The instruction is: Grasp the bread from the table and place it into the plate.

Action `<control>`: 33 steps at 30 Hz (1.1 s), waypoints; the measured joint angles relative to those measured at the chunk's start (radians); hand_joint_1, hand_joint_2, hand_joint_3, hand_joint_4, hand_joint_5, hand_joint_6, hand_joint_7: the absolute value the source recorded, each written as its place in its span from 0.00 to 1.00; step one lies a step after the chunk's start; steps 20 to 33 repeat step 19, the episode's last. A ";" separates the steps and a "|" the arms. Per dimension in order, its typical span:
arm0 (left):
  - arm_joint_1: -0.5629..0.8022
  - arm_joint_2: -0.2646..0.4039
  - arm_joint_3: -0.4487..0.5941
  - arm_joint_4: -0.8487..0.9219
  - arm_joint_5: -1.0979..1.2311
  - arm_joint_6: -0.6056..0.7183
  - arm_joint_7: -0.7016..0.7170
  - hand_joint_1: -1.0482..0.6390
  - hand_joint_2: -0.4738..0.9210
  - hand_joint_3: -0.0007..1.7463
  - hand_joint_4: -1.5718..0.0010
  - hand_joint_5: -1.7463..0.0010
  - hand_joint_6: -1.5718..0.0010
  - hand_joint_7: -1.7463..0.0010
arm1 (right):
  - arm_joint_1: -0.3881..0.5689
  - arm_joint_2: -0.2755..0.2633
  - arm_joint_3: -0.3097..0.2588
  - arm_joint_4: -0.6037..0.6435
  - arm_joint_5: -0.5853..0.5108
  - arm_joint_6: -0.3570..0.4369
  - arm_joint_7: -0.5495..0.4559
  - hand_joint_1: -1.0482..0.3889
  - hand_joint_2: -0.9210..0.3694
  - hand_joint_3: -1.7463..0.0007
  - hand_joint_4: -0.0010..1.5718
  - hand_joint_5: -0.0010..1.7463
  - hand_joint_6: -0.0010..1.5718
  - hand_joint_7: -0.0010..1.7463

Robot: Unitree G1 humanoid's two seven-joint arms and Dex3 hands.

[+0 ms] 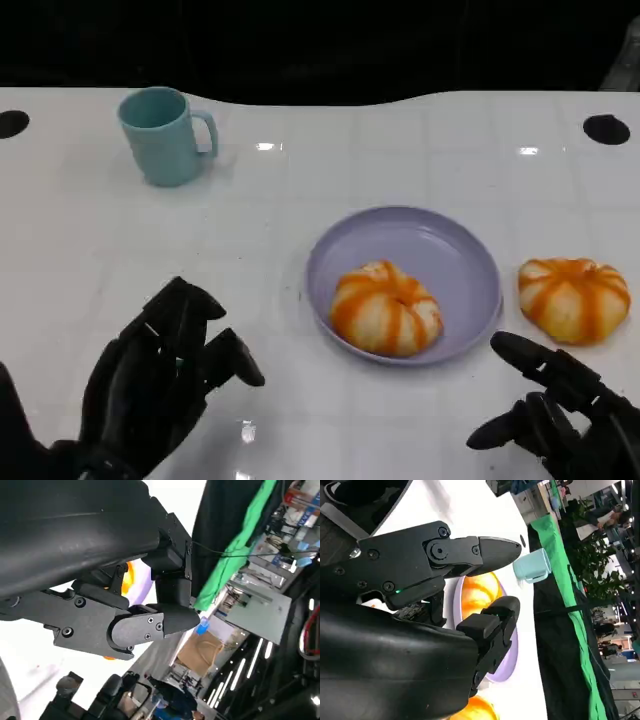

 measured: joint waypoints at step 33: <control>-0.006 0.008 -0.009 0.022 0.034 0.043 -0.008 0.31 1.00 0.28 0.58 0.00 0.69 0.06 | 0.000 -0.002 -0.003 0.000 0.002 0.006 0.004 0.21 0.00 0.81 0.45 0.63 0.60 0.18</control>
